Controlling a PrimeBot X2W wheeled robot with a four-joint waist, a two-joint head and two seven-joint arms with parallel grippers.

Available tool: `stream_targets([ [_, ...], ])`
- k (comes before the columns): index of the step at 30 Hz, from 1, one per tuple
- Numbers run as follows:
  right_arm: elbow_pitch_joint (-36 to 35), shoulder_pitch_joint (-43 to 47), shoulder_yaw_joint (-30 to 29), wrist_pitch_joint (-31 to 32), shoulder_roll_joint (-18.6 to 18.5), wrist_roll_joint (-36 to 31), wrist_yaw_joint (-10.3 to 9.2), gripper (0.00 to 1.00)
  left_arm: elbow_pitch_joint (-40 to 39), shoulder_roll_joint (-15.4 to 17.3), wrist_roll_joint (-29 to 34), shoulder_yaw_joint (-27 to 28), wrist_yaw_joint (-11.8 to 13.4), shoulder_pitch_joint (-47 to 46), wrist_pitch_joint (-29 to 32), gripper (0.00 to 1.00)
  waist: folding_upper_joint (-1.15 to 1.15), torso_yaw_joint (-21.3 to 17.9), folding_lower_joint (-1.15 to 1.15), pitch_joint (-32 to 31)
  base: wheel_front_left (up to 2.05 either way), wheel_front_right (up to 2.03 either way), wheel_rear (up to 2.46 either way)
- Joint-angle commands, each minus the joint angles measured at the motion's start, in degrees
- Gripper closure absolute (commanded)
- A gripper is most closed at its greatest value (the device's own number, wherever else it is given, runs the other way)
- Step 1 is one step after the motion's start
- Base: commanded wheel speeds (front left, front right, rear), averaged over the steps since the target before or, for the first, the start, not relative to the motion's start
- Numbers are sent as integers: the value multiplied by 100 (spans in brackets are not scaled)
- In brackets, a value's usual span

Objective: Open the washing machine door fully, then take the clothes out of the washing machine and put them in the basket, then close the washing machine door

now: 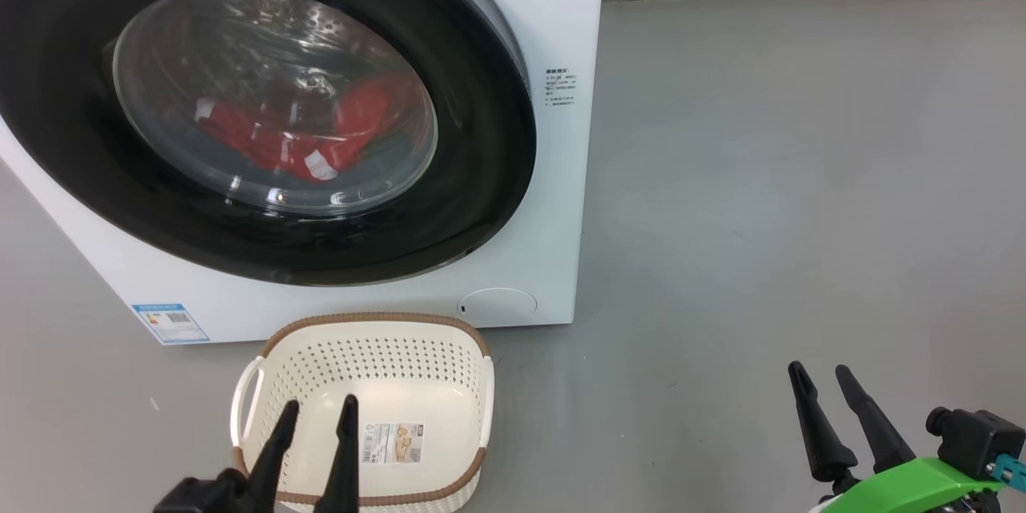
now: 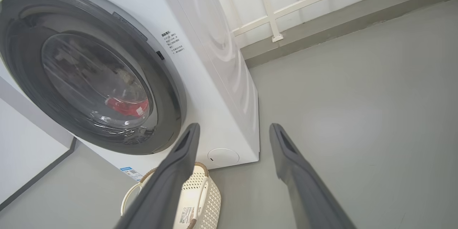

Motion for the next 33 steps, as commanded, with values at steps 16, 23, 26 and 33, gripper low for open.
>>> stream_targets([
  [16, -343, 160, -23, -328, -147, -947, 2, 0, -236, 74, 1181, 73, 124, -33, -332, 0, 0, 5, 0, 16, 0, 0, 0],
  [23, -358, 220, -51, -446, -163, -1326, 2, 0, -197, 57, 1560, 111, 162, -10, -450, 0, 0, 3, 0, 10, 0, 0, 0],
  [26, -370, 248, -95, -497, -151, -1481, 2, 0, -158, 47, 1700, 153, 194, -5, -501, 0, 0, 9, 0, 13, 0, 0, 0],
  [33, -412, 304, -275, -570, -71, -1696, 2, 0, -33, 29, 1855, 284, 232, -12, -574, 0, 0, 21, 0, 19, 0, 0, 0],
])
